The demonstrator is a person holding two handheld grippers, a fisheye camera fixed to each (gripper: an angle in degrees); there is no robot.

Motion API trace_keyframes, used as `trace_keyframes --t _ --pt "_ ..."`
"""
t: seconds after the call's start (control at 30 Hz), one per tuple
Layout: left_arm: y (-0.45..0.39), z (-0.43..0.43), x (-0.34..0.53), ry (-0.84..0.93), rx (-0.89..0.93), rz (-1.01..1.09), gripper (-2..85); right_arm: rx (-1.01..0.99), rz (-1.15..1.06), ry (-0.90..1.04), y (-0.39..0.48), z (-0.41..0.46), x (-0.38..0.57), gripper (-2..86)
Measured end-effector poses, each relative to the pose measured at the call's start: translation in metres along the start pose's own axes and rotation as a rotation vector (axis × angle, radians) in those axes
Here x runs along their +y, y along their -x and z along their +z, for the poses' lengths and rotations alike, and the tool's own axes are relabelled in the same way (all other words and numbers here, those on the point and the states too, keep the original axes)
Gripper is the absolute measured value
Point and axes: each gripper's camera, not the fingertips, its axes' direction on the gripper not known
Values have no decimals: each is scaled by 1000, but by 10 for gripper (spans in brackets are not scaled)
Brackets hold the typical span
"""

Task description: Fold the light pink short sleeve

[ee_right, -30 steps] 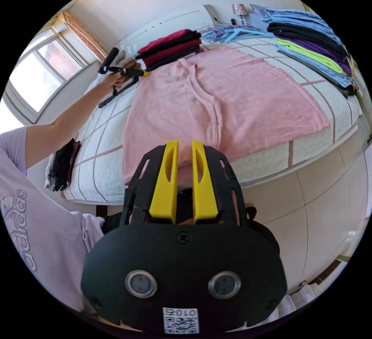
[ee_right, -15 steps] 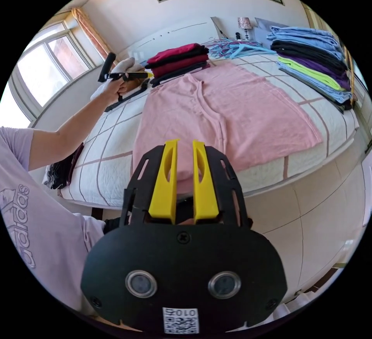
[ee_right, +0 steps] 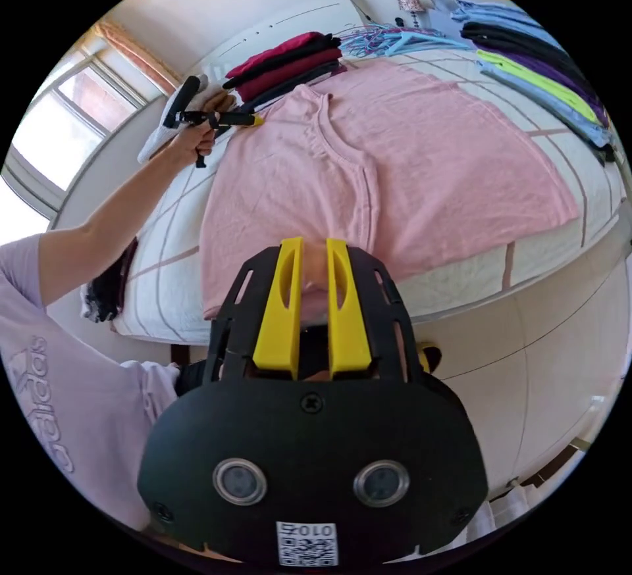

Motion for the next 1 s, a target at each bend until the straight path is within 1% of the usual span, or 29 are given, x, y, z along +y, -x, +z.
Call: trace_keyframes --t 0.07,0.13,0.27,0.37,0.47,0.53,0.63,0.7,0.77,0.8,0.9,1.0 --pt "-20 -24 1 -41 -123 59 56 13 -10 -79 9 -20 3 78" --pt "-38 -37 -3 -65 -175 126 56 56 -21 -120 20 -34 5 79" --pt "-70 -41 -12 1 -226 224 58 148 -77 -164 53 -45 15 84" --pt "-77 -55 2 -33 -229 171 61 241 -201 -189 104 -46 33 91" --pt "-74 -68 32 -98 -183 89 63 338 -320 -151 159 -26 56 113" --pt "-76 -75 51 -123 -182 73 64 367 -391 -123 188 -10 68 122" --pt "-87 -85 80 -128 -189 92 67 466 -522 -91 233 12 84 127" --pt "-93 -90 93 -123 -201 113 69 575 -602 -94 258 26 90 125" --pt "-99 -97 101 -99 -224 148 73 640 -650 -67 267 39 91 123" --pt "-101 -100 102 -91 -235 160 74 671 -668 -23 270 49 89 123" --pt "-113 -111 99 -76 -308 259 85 731 -694 33 269 64 88 123" --pt "-130 -113 89 -34 -418 415 96 720 -685 34 262 57 83 112"
